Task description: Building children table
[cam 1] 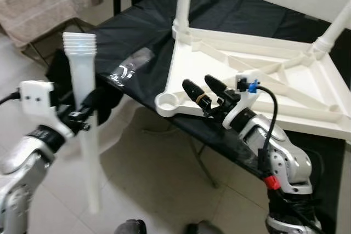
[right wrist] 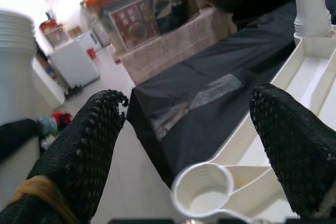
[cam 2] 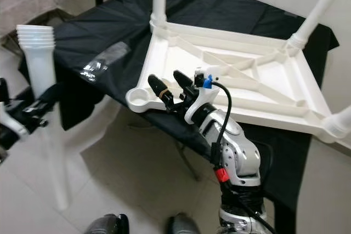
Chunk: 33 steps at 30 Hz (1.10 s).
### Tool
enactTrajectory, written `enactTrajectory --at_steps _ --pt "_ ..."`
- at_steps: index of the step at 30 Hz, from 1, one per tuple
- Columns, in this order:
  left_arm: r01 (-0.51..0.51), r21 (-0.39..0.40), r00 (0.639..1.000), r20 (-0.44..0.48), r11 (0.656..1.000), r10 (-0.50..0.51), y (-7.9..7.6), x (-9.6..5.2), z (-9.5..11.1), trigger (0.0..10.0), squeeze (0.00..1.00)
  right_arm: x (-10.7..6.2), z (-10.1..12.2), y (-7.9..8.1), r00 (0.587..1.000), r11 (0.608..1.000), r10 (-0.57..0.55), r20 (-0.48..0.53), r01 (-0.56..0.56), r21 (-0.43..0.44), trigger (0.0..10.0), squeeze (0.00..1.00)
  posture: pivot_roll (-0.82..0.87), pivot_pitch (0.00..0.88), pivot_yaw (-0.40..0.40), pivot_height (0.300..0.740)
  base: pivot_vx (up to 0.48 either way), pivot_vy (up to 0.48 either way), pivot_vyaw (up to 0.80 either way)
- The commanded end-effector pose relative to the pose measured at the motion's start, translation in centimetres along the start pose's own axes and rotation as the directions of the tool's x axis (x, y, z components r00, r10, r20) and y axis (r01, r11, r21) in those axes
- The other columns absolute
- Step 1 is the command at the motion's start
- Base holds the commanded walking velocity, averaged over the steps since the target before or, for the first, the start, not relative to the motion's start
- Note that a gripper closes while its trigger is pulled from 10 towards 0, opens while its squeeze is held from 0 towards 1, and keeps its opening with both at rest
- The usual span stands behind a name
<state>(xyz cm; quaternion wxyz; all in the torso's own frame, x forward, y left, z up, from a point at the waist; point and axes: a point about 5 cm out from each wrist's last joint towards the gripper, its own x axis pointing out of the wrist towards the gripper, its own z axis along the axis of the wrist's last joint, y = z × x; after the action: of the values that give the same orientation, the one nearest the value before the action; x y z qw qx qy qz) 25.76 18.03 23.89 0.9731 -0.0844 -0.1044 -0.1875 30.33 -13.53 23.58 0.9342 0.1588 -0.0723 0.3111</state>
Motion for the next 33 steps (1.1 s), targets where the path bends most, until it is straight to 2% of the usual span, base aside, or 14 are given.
enactTrajectory --at_steps 1,4,6,8,13,18,20,23,26,27,28,30,32,33 --pt "0.052 -0.003 0.999 0.012 0.999 -0.052 -1.0 0.4 0.2 10.0 0.00 -0.4 0.2 0.0 1.000 1.000 -0.002 0.008 0.002 0.021 10.0 0.00 -0.02 0.151 -0.040 0.740 0.000 0.480 -0.80" --pt "0.128 -0.015 0.991 0.040 0.992 -0.127 -2.3 1.4 0.7 10.0 0.00 -0.3 0.3 0.1 1.000 1.000 0.008 0.006 -0.008 0.015 10.0 0.00 -0.02 0.144 -0.039 0.740 0.000 0.320 -0.80" --pt "0.128 -0.015 0.991 0.040 0.992 -0.127 -2.3 1.4 0.7 10.0 0.00 -0.3 0.3 0.1 1.000 1.000 0.008 0.006 -0.008 0.015 10.0 0.00 -0.02 0.144 -0.039 0.740 0.000 0.000 -0.80" --pt "0.215 -0.023 0.974 0.084 0.976 -0.212 -3.5 2.1 1.6 10.0 0.00 -0.2 0.6 0.2 1.000 1.000 0.021 0.011 -0.021 0.004 10.0 0.00 -0.03 0.143 -0.035 0.740 0.000 0.000 -0.80" --pt "0.253 -0.011 0.959 0.131 0.967 -0.249 -3.4 2.4 2.9 10.0 0.00 -0.2 0.9 0.3 0.999 1.000 0.026 0.019 -0.026 0.006 10.0 0.00 -0.02 0.145 -0.033 0.740 0.000 0.000 -0.80" --pt "0.237 0.018 0.959 0.158 0.971 -0.236 -2.7 2.5 4.0 10.0 0.00 -0.4 1.0 0.4 0.999 0.999 0.053 0.009 -0.053 -0.005 10.0 0.00 -0.02 0.147 -0.034 0.740 0.000 0.000 -0.80" --pt "0.184 0.012 0.963 0.198 0.983 -0.182 -1.8 2.9 5.2 10.0 0.00 -0.4 1.1 0.4 0.998 0.994 0.064 -0.007 -0.064 -0.083 10.0 0.00 -0.01 0.147 -0.031 0.740 0.000 0.000 -0.40" --pt "0.162 0.002 0.964 0.215 0.987 -0.158 -1.4 3.1 5.7 10.0 0.00 -0.5 1.2 0.3 0.998 0.991 0.061 -0.015 -0.063 -0.117 10.0 0.00 -0.01 0.147 -0.031 0.740 0.000 0.000 0.00" --pt "0.126 0.025 0.950 0.286 0.992 -0.128 -1.1 3.6 7.1 10.0 0.00 -0.4 1.5 -0.2 0.999 0.988 0.046 -0.021 -0.049 -0.146 10.0 0.00 -0.02 0.149 -0.031 0.740 0.000 0.000 0.00" --pt "0.075 -0.009 0.936 0.346 0.997 -0.068 -0.9 4.3 8.2 10.0 0.00 -0.4 1.7 -0.3 0.998 0.990 0.055 -0.020 -0.057 -0.132 10.0 0.00 -0.01 0.148 -0.032 0.740 0.000 0.000 0.00" --pt "0.075 -0.009 0.936 0.346 0.997 -0.068 -0.9 4.3 8.2 10.0 0.00 -0.4 1.7 -0.3 0.998 0.990 0.055 -0.020 -0.057 -0.132 10.0 0.00 -0.01 0.148 -0.032 0.740 0.000 0.000 0.00" --pt "0.025 -0.081 0.909 0.417 0.996 0.011 -0.8 5.4 9.7 10.0 0.00 -0.5 1.7 0.0 0.995 0.991 0.093 -0.021 -0.094 -0.092 10.0 0.00 -0.01 0.147 -0.031 0.740 0.000 0.000 0.00" --pt "0.031 -0.105 0.899 0.438 0.994 0.019 -1.0 5.9 10.2 10.0 0.00 -0.6 1.6 0.5 0.990 0.987 0.140 -0.031 -0.142 -0.075 10.0 0.00 -0.01 0.147 -0.031 0.740 0.000 0.000 0.00" --pt "0.060 -0.094 0.897 0.442 0.994 -0.012 -1.7 6.4 10.5 10.0 0.00 -0.9 1.1 1.3 0.976 0.971 0.201 -0.085 -0.210 -0.118 10.0 0.00 -0.01 0.144 -0.025 0.740 0.000 0.000 0.00"
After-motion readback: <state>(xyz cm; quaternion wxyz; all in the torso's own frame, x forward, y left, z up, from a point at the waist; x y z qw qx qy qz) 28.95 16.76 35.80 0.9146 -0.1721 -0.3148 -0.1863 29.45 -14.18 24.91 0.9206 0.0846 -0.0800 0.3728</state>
